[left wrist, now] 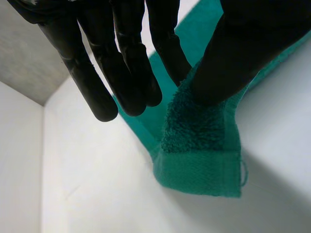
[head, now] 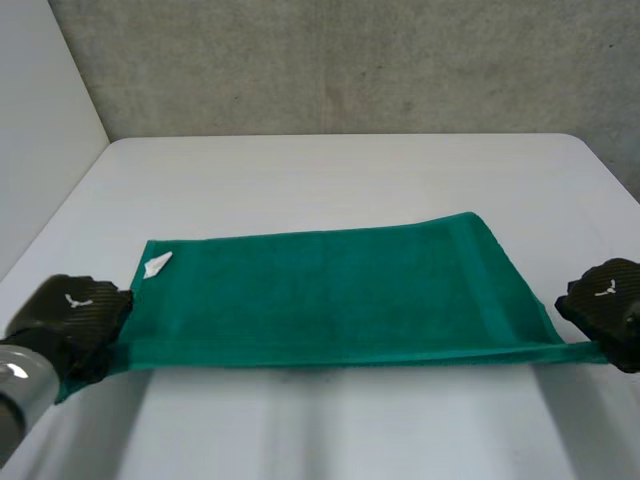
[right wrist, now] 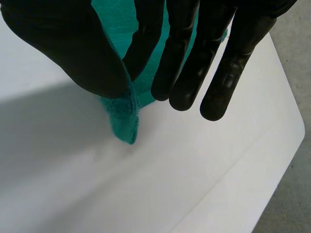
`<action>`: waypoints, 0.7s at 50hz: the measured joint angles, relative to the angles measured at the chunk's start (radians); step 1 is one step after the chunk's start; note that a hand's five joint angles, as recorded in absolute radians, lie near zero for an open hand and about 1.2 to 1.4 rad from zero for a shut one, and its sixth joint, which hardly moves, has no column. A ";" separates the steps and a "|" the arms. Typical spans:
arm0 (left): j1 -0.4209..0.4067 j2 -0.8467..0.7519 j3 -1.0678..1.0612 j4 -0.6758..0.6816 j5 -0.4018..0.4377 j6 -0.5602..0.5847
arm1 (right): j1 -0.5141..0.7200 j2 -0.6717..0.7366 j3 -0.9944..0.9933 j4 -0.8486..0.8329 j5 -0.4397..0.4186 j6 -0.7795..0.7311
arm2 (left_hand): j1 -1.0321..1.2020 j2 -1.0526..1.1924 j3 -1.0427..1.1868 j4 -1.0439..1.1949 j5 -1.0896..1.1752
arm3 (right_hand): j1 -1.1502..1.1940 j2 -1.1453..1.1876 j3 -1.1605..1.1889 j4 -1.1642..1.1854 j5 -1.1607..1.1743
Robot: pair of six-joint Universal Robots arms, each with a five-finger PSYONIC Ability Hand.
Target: Fold the towel.
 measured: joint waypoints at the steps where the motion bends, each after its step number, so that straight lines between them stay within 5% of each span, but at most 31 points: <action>1: -0.001 -0.022 0.002 0.012 0.002 -0.001 | 0.004 0.013 0.000 -0.014 0.002 0.006 | 0.000 0.000 0.000 0.000 0.000 | 0.000 0.000 0.000 0.000 0.000; 7: -0.007 -0.199 0.071 0.089 0.005 -0.002 | 0.059 0.152 -0.055 -0.112 0.057 0.046 | 0.000 0.000 0.000 0.000 0.000 | 0.000 0.000 0.000 0.000 0.001; 12: -0.032 -0.388 0.325 0.134 -0.004 -0.001 | 0.150 0.296 -0.298 -0.192 0.191 0.107 | 0.000 0.001 0.001 0.000 0.000 | 0.000 0.000 0.000 0.000 0.001; 23: -0.112 -0.408 0.909 0.234 -0.090 -0.033 | 0.236 0.294 -0.854 -0.444 0.258 0.450 | 0.000 0.001 0.002 0.000 0.000 | 0.000 0.001 0.000 0.000 0.002; 35: -0.114 -0.311 0.838 0.439 -0.149 -0.188 | 0.235 0.185 -0.770 -0.600 0.217 0.586 | 0.000 0.001 0.002 0.000 0.013 | 0.000 0.001 0.000 0.000 0.014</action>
